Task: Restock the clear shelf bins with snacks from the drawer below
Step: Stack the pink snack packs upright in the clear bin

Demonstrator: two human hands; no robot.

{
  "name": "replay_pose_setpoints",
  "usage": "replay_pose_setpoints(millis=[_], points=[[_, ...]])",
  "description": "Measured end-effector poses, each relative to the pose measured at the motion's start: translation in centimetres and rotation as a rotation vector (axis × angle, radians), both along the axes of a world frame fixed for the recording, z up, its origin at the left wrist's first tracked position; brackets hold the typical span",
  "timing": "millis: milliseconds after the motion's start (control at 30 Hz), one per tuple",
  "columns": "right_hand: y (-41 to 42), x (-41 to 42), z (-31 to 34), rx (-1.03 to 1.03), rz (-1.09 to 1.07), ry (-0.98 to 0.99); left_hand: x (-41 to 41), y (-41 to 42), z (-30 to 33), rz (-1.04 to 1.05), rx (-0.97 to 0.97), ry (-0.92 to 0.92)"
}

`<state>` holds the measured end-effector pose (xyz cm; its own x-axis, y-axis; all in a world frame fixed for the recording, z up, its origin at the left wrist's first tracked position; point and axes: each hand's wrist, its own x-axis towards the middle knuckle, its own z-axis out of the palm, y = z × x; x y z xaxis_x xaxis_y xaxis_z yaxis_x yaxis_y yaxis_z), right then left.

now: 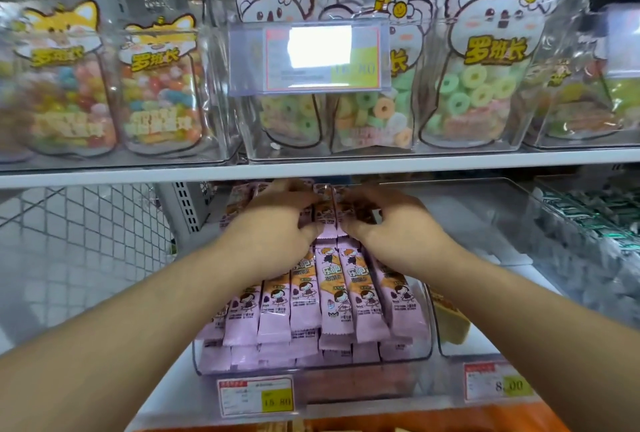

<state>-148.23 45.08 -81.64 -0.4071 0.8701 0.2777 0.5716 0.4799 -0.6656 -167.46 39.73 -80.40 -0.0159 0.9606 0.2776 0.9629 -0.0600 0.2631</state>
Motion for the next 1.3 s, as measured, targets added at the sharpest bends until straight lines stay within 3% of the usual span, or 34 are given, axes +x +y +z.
replay_pose_setpoints(millis=[367,967,1100,1300], points=[[0.4,-1.1,0.1,0.064,-0.016,-0.062,0.4,0.5,-0.7,0.001,0.120,0.029],[-4.3,2.6,1.4,0.006,-0.004,-0.091,2.9,-5.6,0.2,-0.004,0.088,-0.047],[-8.9,5.8,2.0,0.094,0.030,-0.077,5.9,-10.4,0.9,-0.080,0.146,-0.158],[-16.1,13.0,-0.7,0.023,0.043,-0.020,12.1,-18.0,-0.9,-0.187,0.124,-0.410]])
